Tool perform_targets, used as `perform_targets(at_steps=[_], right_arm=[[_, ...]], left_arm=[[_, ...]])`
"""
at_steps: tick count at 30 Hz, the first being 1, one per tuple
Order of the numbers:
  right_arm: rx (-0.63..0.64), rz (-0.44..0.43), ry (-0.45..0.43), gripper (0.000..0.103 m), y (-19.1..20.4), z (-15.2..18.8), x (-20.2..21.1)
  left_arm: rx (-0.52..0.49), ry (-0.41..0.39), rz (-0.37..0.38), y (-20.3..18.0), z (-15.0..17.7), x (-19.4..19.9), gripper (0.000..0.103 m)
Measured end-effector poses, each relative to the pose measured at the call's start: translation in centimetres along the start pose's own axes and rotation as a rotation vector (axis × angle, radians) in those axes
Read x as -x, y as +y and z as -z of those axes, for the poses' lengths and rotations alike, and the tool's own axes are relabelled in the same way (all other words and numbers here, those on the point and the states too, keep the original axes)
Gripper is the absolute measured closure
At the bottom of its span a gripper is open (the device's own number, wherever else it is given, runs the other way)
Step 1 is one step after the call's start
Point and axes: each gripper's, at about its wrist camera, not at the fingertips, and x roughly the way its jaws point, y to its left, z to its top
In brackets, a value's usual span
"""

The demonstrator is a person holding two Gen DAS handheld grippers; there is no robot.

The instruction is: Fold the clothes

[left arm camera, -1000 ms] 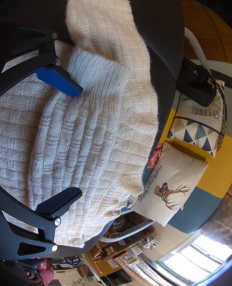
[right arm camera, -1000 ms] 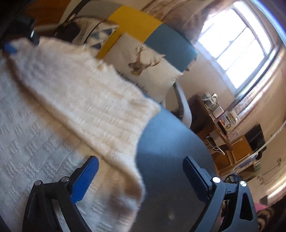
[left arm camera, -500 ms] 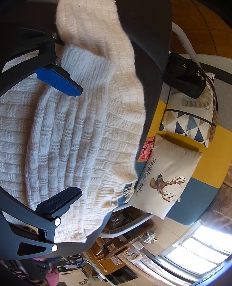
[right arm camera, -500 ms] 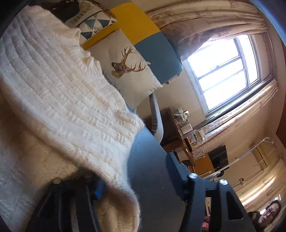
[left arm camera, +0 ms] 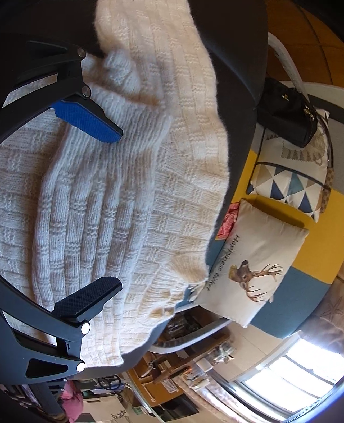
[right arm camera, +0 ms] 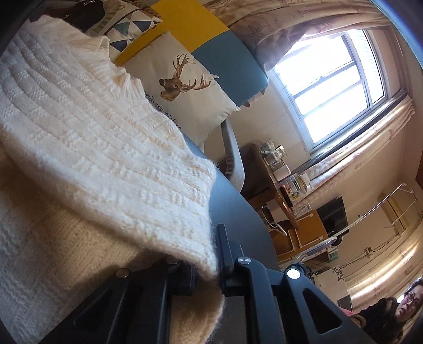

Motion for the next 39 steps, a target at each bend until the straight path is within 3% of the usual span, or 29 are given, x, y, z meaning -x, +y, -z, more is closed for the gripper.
perform_targets(at_steps=[4,10,12,16,19,22,28,30,32,35,39], right_arm=[[-0.127,-0.03,0.004,0.093,-2.1,0.1,0.4],[-0.169,-0.147,0.13,0.091,-1.6,1.4,-1.3],[-0.158,-0.176,0.12,0.082,-1.8,1.5,-0.9],[-0.087,-0.262,0.108,0.075,-2.9,2.1,0.6],[-0.066,-0.356,0.082,0.075,-3.8,2.2,3.0],[-0.074,-0.434,-0.001,0.075,-4.3,1.5,5.9],[-0.085,-0.264,-0.074,0.075,-2.0,-3.0,5.6],[-0.063,-0.263,0.012,0.075,-0.4,-4.1,3.4],[0.046,-0.271,0.091,0.075,1.9,-4.0,1.5],[0.077,-0.223,0.071,0.076,2.1,-3.2,1.2],[0.044,-0.16,0.129,0.076,0.5,-2.0,-0.4]], left_arm=[[-0.018,0.008,-0.005,-0.4,0.4,-0.4,0.0],[-0.106,0.031,-0.075,-1.9,1.8,-1.5,0.0],[-0.098,0.043,-0.071,-1.9,1.7,-1.5,0.0],[-0.053,0.065,-0.05,-1.4,1.3,-1.5,0.0],[-0.033,0.079,-0.046,-1.3,1.0,-1.5,0.0],[-0.027,0.085,-0.052,-1.4,1.1,-1.5,0.0],[-0.044,0.085,-0.072,-2.0,1.5,-1.2,0.0],[-0.044,0.084,-0.075,-2.1,1.6,-1.1,0.0],[-0.041,0.081,-0.074,-2.2,1.7,-0.9,0.0],[-0.036,0.078,-0.069,-2.2,1.8,-1.0,0.0],[-0.041,0.085,-0.08,-2.4,1.6,-1.3,0.0]])
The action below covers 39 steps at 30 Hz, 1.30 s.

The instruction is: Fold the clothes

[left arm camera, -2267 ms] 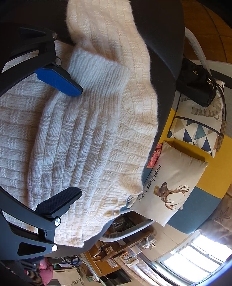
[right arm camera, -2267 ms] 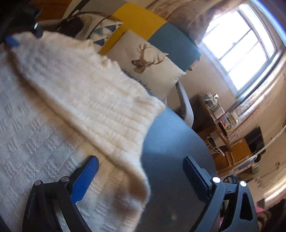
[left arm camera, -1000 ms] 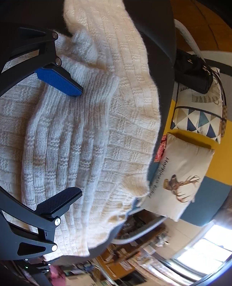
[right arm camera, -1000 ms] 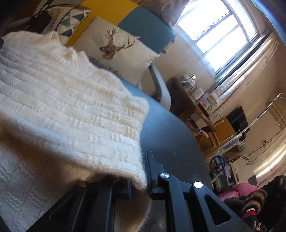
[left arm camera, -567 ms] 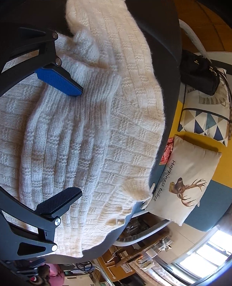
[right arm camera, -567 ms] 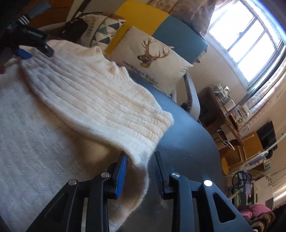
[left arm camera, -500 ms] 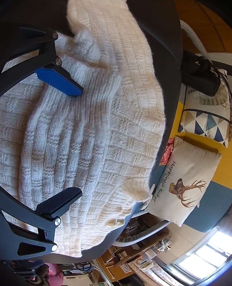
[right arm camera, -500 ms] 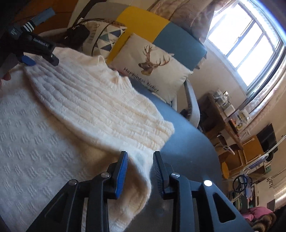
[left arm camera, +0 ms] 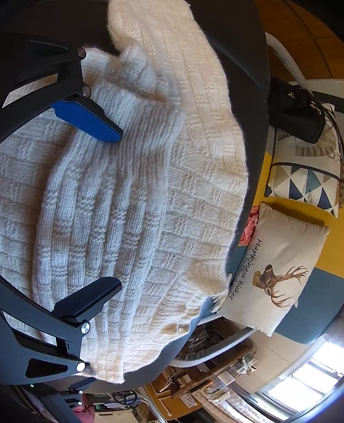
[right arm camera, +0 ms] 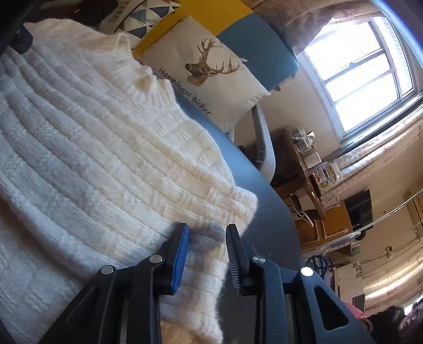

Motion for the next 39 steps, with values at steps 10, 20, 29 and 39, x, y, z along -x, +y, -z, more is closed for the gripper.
perform_targets(at_steps=[10,20,29,39], right_arm=[[-0.051,0.072,0.118,0.093,-3.2,1.7,-4.1],[-0.105,-0.156,-0.122,0.08,-4.1,-3.1,2.9],[-0.066,-0.128,0.004,0.08,-3.1,-1.8,-1.8],[-0.124,-0.024,0.051,0.08,-4.6,0.3,-2.6]], left_arm=[[-0.033,-0.022,0.0,-0.7,0.5,-0.3,0.0],[0.001,-0.024,0.052,-0.3,-0.1,-0.1,0.0],[-0.049,-0.006,0.015,-0.9,-0.1,-1.1,0.0],[-0.112,0.007,0.014,-2.1,-0.2,-1.2,0.0]])
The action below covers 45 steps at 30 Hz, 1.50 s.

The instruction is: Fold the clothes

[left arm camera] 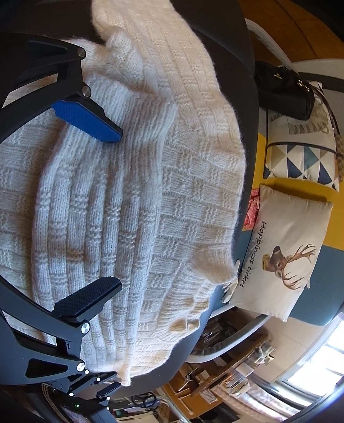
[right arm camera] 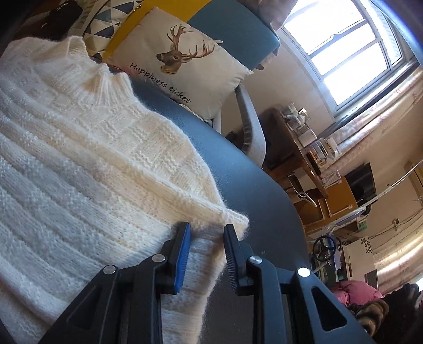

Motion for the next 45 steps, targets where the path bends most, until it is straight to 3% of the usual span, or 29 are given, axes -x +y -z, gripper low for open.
perform_targets(at_steps=[2,4,7,10,13,17,22,24,26,29,31,35,41,45], right_arm=[[-0.038,-0.044,0.004,0.08,-1.2,-0.2,0.7],[-0.105,-0.151,-0.028,0.081,-3.2,-0.6,2.6],[-0.057,-0.34,-0.028,0.081,-2.6,-0.9,5.0],[0.062,-0.397,-0.003,0.083,0.3,0.1,6.0],[0.084,-0.33,0.02,0.083,0.9,2.3,5.6],[0.067,-0.233,0.049,0.082,-1.2,4.9,4.8],[0.031,-0.146,0.066,0.082,-2.6,6.7,4.1],[-0.002,-0.171,0.084,0.082,-3.5,6.5,4.1],[-0.081,-0.262,0.087,0.082,-5.3,5.5,4.5],[-0.156,-0.331,-0.029,0.082,-6.6,2.4,5.8],[-0.123,-0.402,-0.041,0.082,-4.8,0.1,5.6],[-0.067,-0.361,0.028,0.082,-0.8,-0.9,3.4],[-0.182,-0.366,0.035,0.071,-3.4,1.6,1.4],[-0.235,-0.423,0.035,0.072,-5.2,1.1,2.8]], left_arm=[[0.003,0.01,0.007,-0.1,-0.1,0.2,0.0],[0.014,0.012,0.016,0.0,-0.3,0.6,0.0],[0.049,0.012,0.024,0.2,-0.5,0.7,0.0],[0.063,0.014,0.01,0.0,-0.6,0.6,0.0],[0.041,0.037,-0.014,-0.4,-0.8,0.4,0.0],[-0.001,0.053,-0.047,-1.2,-0.7,0.2,0.0],[0.002,0.043,-0.022,-1.6,-0.5,0.8,0.0],[0.026,0.025,0.014,-1.5,-0.7,1.6,0.0],[0.042,0.0,0.044,-1.4,-1.2,2.6,0.0],[0.027,-0.012,0.046,-1.6,-2.1,3.0,0.0],[0.019,0.019,0.024,-1.6,-2.4,2.3,0.0],[0.036,0.055,0.012,-0.9,-1.8,1.1,0.0],[-0.021,0.067,-0.006,-1.3,-1.1,0.6,0.0],[0.028,0.053,0.038,-0.7,-1.6,1.5,0.0]])
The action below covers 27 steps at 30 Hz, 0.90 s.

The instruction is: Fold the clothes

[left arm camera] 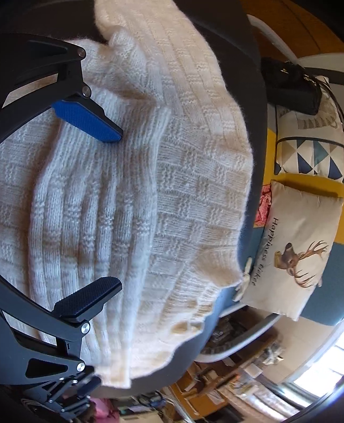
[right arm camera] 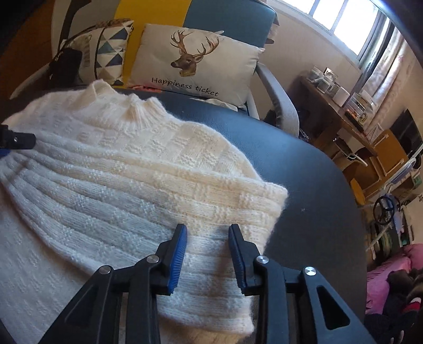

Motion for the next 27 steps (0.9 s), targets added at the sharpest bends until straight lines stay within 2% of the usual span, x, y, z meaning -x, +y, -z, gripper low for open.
perform_targets(at_steps=[3,5,6,8,11,15,18,20,23,27], right_arm=[[0.02,-0.078,-0.037,0.072,0.8,-0.3,1.8],[0.053,-0.095,-0.007,0.072,2.2,-0.1,1.2],[0.071,-0.089,0.018,0.072,2.9,0.2,0.8],[0.111,-0.017,0.087,0.072,3.7,1.6,-0.8],[0.087,-0.026,0.077,0.071,2.7,2.4,-0.3],[0.028,-0.122,0.022,0.071,0.8,1.4,3.2],[-0.021,-0.138,0.144,0.069,1.4,0.9,0.5],[-0.031,-0.196,0.22,0.069,2.2,1.0,-1.0],[0.006,-0.194,0.134,0.069,3.4,1.4,0.7],[0.013,-0.212,0.119,0.069,4.2,2.2,2.2]], left_arm=[[0.069,-0.037,0.035,1.1,-0.3,0.9,0.0],[0.08,-0.034,0.028,1.4,-0.2,1.0,0.0],[0.077,-0.033,0.02,1.4,-0.1,1.1,0.0],[0.058,-0.022,0.014,1.2,0.3,1.3,0.0],[0.015,-0.015,0.007,0.4,1.0,1.7,0.0],[-0.027,-0.016,0.005,-0.3,1.5,1.7,0.0],[-0.014,-0.004,-0.001,-0.6,1.5,1.5,0.0],[-0.013,-0.009,-0.004,-0.7,1.5,2.1,0.0],[-0.032,-0.02,-0.023,-0.8,1.9,3.8,0.0],[-0.013,0.021,-0.051,-0.3,4.0,5.6,0.0]])
